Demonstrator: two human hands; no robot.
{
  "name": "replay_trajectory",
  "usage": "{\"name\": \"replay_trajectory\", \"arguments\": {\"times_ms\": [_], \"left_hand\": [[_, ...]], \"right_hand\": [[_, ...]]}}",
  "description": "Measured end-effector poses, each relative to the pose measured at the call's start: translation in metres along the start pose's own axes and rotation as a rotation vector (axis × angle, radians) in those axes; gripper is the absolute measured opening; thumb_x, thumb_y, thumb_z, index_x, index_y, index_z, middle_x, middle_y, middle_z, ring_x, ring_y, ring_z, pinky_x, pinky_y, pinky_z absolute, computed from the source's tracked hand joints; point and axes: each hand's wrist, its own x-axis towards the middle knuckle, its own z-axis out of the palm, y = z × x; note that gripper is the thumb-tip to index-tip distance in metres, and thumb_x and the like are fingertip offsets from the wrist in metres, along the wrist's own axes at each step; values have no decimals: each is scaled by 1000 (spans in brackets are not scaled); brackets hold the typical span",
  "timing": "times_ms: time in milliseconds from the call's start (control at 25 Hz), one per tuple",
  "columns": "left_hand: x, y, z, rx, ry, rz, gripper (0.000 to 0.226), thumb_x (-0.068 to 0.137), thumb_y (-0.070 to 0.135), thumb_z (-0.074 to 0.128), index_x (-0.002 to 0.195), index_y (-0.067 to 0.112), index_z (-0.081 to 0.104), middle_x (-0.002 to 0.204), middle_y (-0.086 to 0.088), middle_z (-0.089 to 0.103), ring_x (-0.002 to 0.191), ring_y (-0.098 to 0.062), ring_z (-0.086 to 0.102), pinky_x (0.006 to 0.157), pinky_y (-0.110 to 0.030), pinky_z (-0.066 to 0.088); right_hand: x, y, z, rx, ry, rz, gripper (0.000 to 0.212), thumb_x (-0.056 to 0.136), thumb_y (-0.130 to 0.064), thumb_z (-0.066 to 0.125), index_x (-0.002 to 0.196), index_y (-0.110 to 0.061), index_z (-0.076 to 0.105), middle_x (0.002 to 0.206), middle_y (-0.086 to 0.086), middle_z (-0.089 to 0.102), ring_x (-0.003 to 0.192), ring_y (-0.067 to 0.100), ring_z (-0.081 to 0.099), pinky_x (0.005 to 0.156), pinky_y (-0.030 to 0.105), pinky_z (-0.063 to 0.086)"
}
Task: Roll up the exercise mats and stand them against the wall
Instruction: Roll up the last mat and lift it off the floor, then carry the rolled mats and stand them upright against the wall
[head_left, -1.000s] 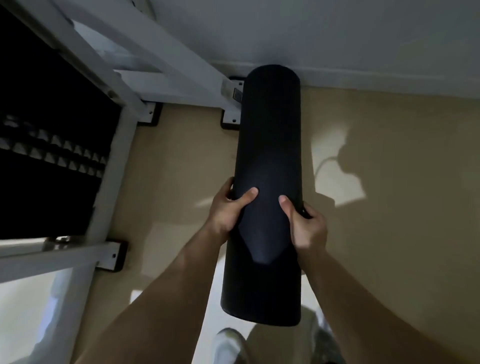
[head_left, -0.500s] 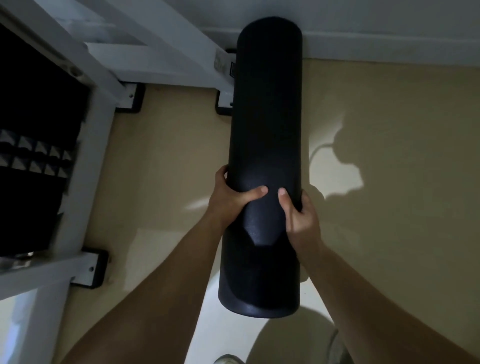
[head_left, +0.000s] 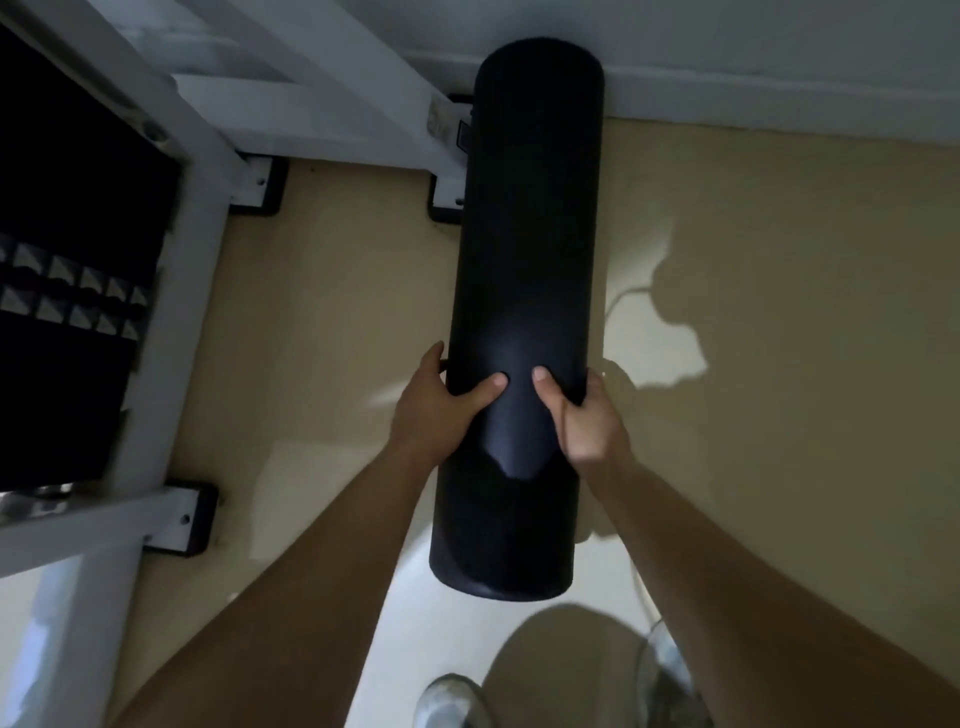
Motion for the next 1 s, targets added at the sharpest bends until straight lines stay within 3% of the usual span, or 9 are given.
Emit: {"name": "replay_trajectory", "arguments": {"times_ms": [80, 160, 320, 480, 640, 800, 880, 1000], "left_hand": [[-35, 6, 2, 160, 47, -2, 102, 81, 58, 75, 160, 21, 22, 160, -2, 39, 143, -26, 42, 114, -39, 38], [-69, 15, -4, 212, 33, -55, 98, 84, 56, 73, 160, 20, 23, 161, -4, 37, 145, -27, 40, 115, -39, 37], [-151, 60, -24, 308, 6, -141, 82, 91, 49, 68, 157, 20, 29, 156, -8, 43, 139, -33, 45, 111, -42, 41], [-233, 120, -32, 386, -32, -42, 70, 93, 43, 67, 152, 17, 40, 149, -9, 50, 132, -32, 52, 110, -43, 43], [-324, 171, -11, 477, -74, 94, 67, 94, 41, 66, 151, 15, 41, 149, -8, 50, 131, -30, 53, 108, -41, 44], [-424, 178, 45, 554, -179, 223, 62, 93, 44, 64, 147, 20, 46, 146, -4, 54, 126, -26, 56, 102, -36, 46], [-484, 173, 87, 636, -275, 264, 62, 94, 43, 62, 149, 22, 43, 149, -2, 51, 130, -23, 53, 99, -30, 42], [-569, 162, 163, 730, -411, 326, 62, 94, 43, 63, 149, 24, 43, 146, 0, 52, 128, -20, 54, 101, -33, 43]], "right_hand": [[-18, -12, -21, -101, -22, 57, 91, 85, -74, 61, 149, -12, 45, 143, 16, 56, 132, 38, 56, 114, 46, 43], [-40, -21, -42, -186, -25, 101, 81, 98, -60, 56, 155, -6, 36, 152, 21, 46, 139, 40, 47, 116, 43, 36], [-105, -45, -101, -330, -119, 111, 69, 101, -49, 57, 152, -5, 42, 152, 17, 48, 141, 33, 46, 113, 33, 34], [-186, -74, -186, -491, -104, -4, 58, 103, -44, 56, 150, -12, 48, 146, 17, 51, 136, 36, 50, 111, 34, 37], [-278, -68, -278, -451, 0, -65, 56, 100, -46, 58, 146, -15, 51, 139, 18, 52, 128, 37, 58, 109, 35, 41], [-382, -4, -357, -378, 97, -28, 55, 100, -46, 56, 147, -18, 49, 143, 11, 46, 128, 34, 57, 106, 36, 44], [-443, 51, -400, -355, 159, 14, 54, 99, -46, 59, 144, -18, 51, 141, 12, 47, 127, 34, 56, 104, 40, 47], [-527, 156, -467, -344, 222, 175, 56, 99, -48, 59, 147, -21, 50, 143, 12, 46, 130, 35, 55, 105, 42, 47]]}}
